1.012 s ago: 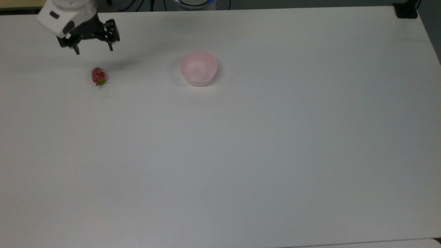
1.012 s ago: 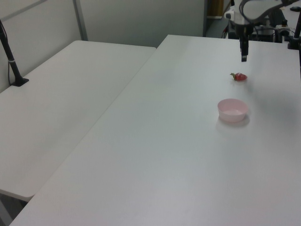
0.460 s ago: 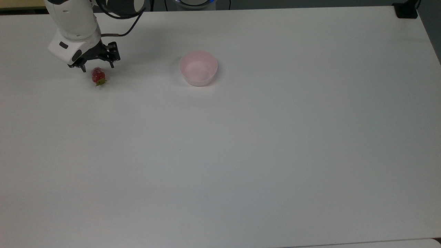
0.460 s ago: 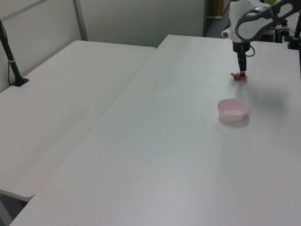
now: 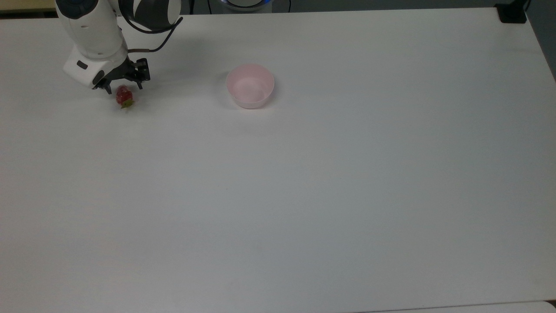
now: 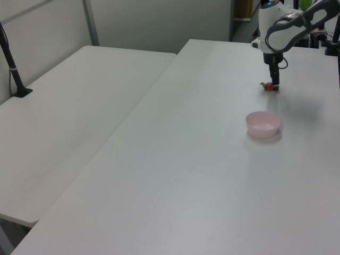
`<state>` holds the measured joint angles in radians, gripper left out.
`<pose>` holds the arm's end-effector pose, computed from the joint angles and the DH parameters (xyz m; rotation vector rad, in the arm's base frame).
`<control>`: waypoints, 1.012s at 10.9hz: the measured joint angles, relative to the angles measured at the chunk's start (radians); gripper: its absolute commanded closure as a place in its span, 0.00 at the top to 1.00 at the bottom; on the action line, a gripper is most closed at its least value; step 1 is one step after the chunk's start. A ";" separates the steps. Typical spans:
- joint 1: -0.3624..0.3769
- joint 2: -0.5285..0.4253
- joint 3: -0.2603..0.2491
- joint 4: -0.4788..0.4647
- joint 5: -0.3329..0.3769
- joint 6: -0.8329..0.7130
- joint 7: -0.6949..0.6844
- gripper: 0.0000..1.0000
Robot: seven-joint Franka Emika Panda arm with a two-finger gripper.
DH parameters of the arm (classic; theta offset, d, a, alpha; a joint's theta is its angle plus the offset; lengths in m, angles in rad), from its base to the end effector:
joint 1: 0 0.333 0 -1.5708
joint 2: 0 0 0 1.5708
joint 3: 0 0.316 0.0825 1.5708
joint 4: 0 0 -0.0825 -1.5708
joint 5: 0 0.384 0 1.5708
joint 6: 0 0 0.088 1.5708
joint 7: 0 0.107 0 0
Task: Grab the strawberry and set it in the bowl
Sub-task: 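Close the gripper on the red strawberry and lift it, then carry the strawberry over the pink bowl and lower it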
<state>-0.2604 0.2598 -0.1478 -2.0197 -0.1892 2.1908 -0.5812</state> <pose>0.5350 -0.2363 0.3179 2.9760 0.4394 -0.2502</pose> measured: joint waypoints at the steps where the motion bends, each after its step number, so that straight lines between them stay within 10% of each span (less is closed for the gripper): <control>1: 0.000 0.010 0.000 0.000 0.000 0.025 0.008 0.61; 6: 0.000 0.021 0.000 0.002 0.000 0.033 0.018 0.36; 11: 0.000 0.013 0.002 0.009 0.000 0.033 0.019 0.35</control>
<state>-0.2599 0.2724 -0.1462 -2.0103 -0.1892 2.2239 -0.5623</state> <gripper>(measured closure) 0.595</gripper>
